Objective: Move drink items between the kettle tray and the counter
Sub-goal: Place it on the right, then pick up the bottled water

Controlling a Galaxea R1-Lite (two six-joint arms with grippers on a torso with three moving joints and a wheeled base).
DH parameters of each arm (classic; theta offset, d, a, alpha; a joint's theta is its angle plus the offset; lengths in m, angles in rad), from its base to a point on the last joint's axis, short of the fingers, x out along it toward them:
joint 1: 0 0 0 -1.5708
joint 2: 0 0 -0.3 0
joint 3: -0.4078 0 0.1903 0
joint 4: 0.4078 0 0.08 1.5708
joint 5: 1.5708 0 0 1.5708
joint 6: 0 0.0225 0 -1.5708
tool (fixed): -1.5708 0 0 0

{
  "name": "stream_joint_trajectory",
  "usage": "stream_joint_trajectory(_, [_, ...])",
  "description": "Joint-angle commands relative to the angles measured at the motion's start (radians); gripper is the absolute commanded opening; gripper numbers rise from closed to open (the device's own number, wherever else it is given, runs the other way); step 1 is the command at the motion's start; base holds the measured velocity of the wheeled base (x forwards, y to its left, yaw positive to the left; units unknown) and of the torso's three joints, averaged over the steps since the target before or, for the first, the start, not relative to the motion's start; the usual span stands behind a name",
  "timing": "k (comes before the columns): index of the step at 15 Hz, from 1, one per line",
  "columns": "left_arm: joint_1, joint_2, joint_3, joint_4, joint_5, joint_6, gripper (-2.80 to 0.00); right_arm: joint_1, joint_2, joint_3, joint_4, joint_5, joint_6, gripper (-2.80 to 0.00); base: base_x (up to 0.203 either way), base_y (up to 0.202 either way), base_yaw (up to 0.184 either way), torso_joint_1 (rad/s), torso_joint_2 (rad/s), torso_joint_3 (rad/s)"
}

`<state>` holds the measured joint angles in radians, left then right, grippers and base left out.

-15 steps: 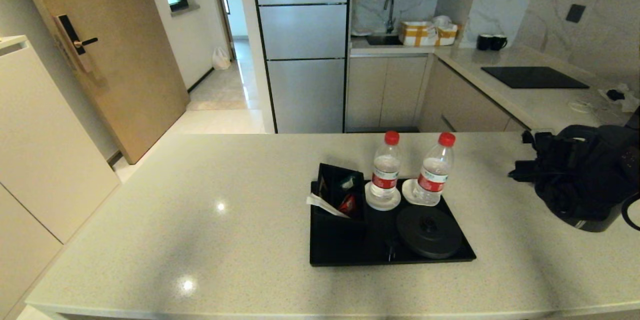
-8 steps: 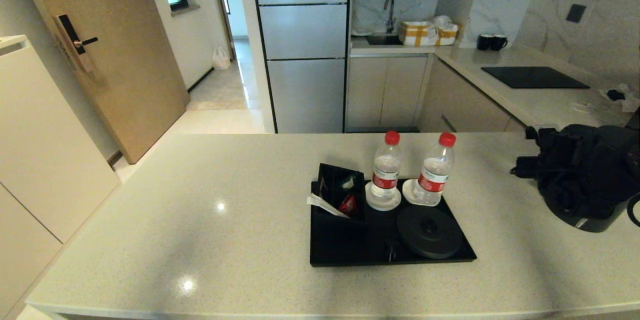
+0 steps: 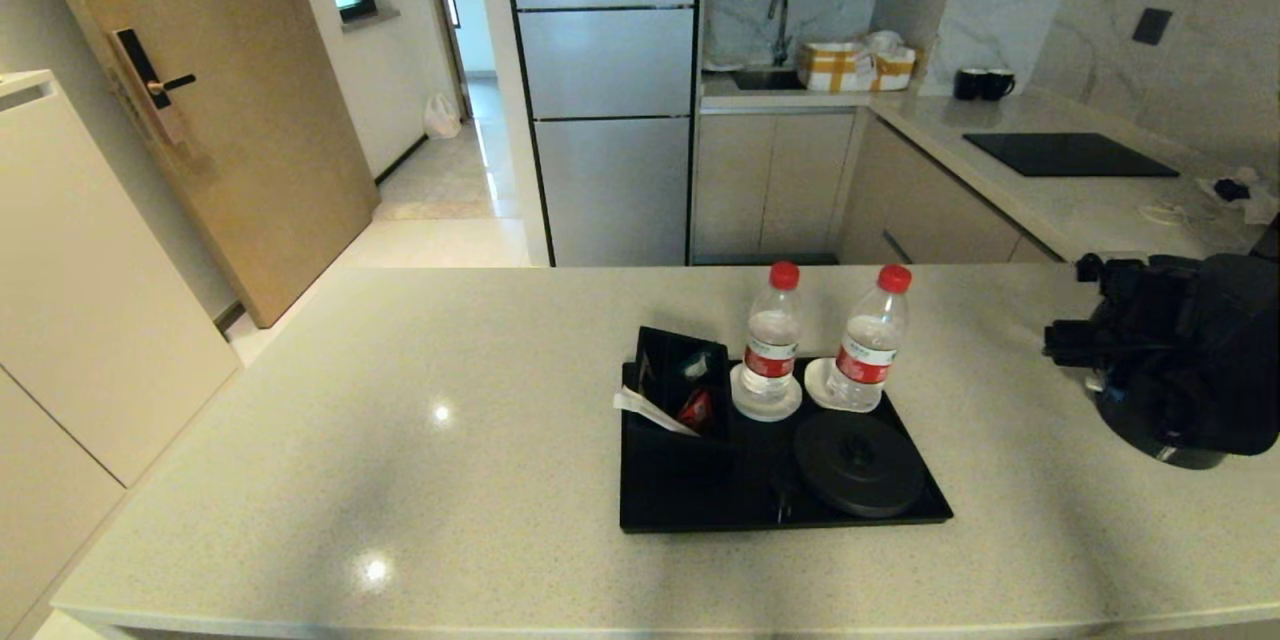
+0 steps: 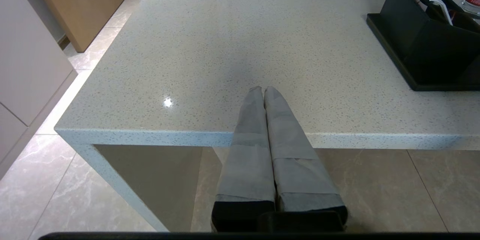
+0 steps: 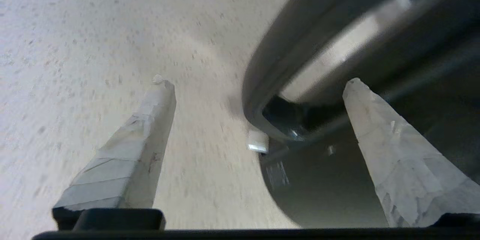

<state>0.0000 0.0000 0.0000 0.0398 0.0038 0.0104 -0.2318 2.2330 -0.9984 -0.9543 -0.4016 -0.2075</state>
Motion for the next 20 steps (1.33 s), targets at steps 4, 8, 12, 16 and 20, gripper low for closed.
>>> stream_joint_trajectory(4, [0.0, 0.0, 0.0, 0.0, 0.001, 0.0, -2.8, 0.011, -0.104, 0.098, -0.004, 0.041, 0.022, 0.0, 0.0, 0.0, 0.0, 0.0, 0.0, 0.0])
stream_joint_trajectory(8, [0.0, -0.001, 0.0, 0.001, 0.001, 0.0, -2.8, 0.057, -0.175, 0.174, -0.006, 0.047, 0.029, 0.0, 0.0, 0.0, 0.0, 0.0, 0.0, 0.0])
stream_joint_trajectory(12, [0.0, -0.001, 0.0, 0.001, 0.001, 0.0, -2.8, 0.119, -0.375, 0.277, 0.009, 0.095, 0.028, 0.0, 0.0, 0.0, 0.0, 0.0, 0.0, 0.0])
stream_joint_trajectory(16, [0.0, 0.0, 0.0, 0.0, 0.001, 0.0, -2.8, 0.248, -0.655, 0.378, 0.136, 0.136, 0.032, -2.8, 0.0, 0.0, 0.0, 0.0, 0.0, 0.0])
stream_joint_trajectory(20, [0.0, -0.002, 0.0, 0.0, 0.001, 0.0, -2.8, 0.453, -0.931, 0.389, 0.519, 0.152, 0.116, -2.8, 0.0, 0.0, 0.0, 0.0, 0.0, 0.0])
